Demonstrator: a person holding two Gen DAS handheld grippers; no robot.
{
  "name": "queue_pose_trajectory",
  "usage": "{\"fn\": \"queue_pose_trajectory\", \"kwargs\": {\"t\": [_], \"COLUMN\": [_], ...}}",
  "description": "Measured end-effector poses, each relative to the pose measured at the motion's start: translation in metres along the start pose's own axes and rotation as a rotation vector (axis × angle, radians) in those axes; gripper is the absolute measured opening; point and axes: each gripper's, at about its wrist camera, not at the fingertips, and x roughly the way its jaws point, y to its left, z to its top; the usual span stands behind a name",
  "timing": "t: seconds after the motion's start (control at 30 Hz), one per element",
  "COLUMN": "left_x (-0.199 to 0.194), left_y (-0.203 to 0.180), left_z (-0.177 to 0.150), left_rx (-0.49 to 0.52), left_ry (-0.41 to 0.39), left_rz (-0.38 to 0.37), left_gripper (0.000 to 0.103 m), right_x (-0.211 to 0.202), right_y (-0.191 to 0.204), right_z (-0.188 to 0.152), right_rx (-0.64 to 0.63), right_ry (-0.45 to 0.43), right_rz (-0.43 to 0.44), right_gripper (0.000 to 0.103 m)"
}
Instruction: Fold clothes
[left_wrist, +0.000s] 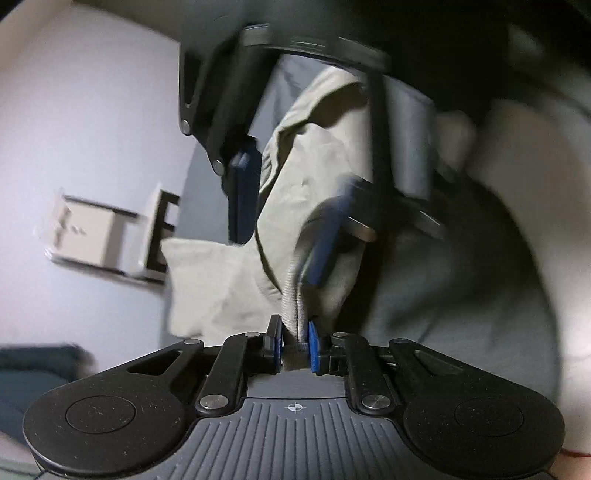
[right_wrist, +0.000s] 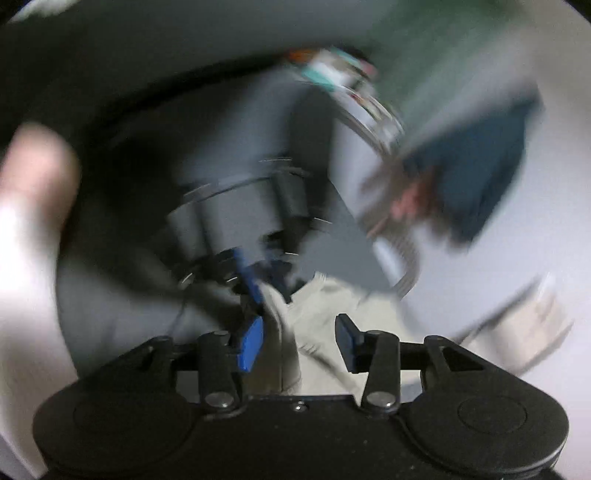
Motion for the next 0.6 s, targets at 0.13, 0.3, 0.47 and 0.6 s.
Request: {"fn": "queue_pose_trajectory", "kwargs": {"t": [0.13, 0.3, 0.47, 0.6], "left_x": [-0.012, -0.021, -0.026, -0.033], "left_y": [0.007, 0.005, -0.005, -0.025], "left_z": [-0.006, -0.008, -0.006, -0.003], "left_rx": [-0.003, 0.082, 0.152, 0.217], "left_ry": [-0.005, -0.017, -0.035, -0.059], "left_rz": [-0.038, -0.082, 0.001, 0.092], "left_gripper": [0.014, 0.014, 0.015, 0.031], "right_x": [0.0, 0.0, -0.001, 0.001], "right_y": [0.031, 0.069, 0.075, 0.073], "right_z": [0.002, 0.005, 0.007, 0.008], "right_rx": [-0.218, -0.49, -0.54, -0.529], "right_ry": [-0.008, -0.018, -0.026, -0.023], "right_rz": [-0.088, -0.199, -0.22, -0.225], "right_gripper": [0.033, 0.007, 0.007, 0.007]}}
